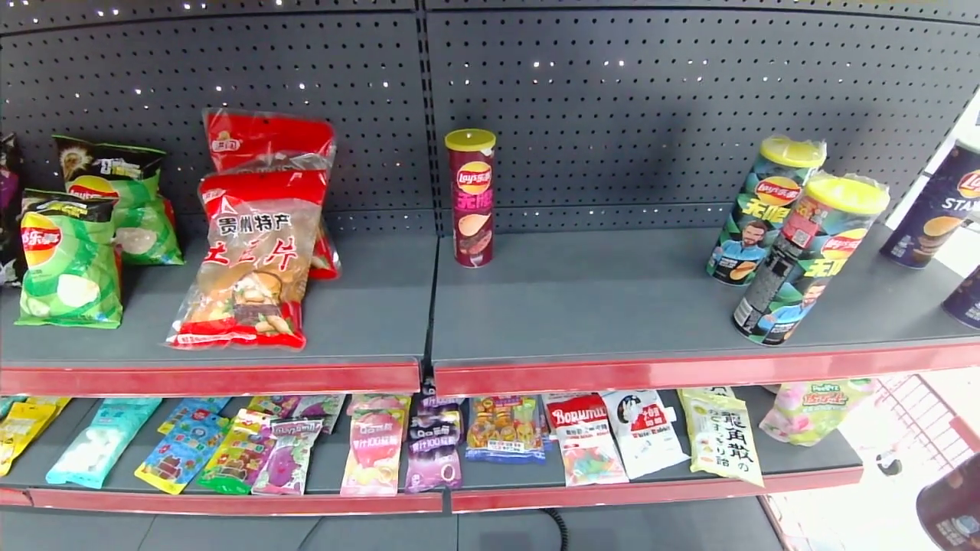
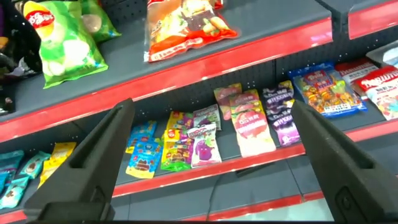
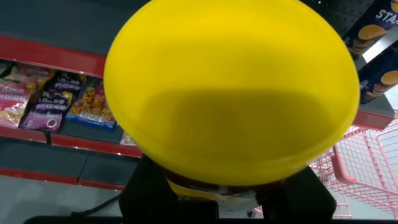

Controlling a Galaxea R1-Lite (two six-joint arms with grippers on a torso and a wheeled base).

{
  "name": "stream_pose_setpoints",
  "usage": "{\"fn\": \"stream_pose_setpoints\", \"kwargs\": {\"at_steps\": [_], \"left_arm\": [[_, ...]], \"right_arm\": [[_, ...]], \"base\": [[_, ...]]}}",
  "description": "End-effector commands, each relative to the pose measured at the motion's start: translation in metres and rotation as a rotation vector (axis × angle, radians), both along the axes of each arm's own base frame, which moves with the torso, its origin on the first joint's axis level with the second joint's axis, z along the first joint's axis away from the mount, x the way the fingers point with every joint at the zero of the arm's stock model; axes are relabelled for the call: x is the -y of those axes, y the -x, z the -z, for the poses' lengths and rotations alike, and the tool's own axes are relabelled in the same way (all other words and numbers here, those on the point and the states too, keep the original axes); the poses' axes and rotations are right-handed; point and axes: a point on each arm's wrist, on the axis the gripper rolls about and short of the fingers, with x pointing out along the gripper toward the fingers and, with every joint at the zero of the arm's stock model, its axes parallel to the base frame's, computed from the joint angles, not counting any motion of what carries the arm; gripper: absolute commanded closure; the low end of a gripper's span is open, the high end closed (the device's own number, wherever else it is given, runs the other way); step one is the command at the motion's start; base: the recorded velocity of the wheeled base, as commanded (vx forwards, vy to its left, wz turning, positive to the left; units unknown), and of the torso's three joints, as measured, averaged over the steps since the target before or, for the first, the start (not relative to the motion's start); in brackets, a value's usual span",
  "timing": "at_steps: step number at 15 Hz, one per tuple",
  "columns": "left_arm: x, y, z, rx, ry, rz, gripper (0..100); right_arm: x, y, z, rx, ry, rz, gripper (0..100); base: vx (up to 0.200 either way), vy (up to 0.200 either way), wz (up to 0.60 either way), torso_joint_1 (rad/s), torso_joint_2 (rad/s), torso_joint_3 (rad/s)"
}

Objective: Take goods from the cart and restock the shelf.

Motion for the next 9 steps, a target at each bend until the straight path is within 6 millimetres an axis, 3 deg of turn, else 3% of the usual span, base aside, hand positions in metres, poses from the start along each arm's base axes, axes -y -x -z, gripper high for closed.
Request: {"fn": "stream_pose_setpoints", "kwargs": {"at_steps": [1, 2, 6, 9], "left_arm": [[0.0, -0.0002, -0.0001, -0.001, 0.0, 0.0, 0], [0.0, 0.0, -0.0001, 0.0, 0.0, 0.0, 0], [0.0, -0.0003, 0.0003, -0.003, 0.0, 0.001, 0], [0.0, 0.0, -0.0001, 0.001, -0.023, 0.003, 0]], "right_arm": [[-0.0001, 0.003, 0.0053, 0.002, 0.02, -0.008, 100], [-0.0003, 0.0042, 0.0065, 0.007, 0.028, -0.02, 100], [-0.004, 0.0058, 0.0037, 0.024, 0.006, -0.184, 100], [-0.0047, 0.0074, 0.0027, 0.033, 0.002, -0.216, 100]], "base": [[0.0, 0.0, 0.0, 0.027, -0.06, -0.036], [0.0, 0.0, 0.0, 0.0, 0.0, 0.0], [0.0, 0.2, 0.0, 0.001, -0.01, 0.001], [0.0, 0.0, 0.0, 0.0, 0.0, 0.0]]}}
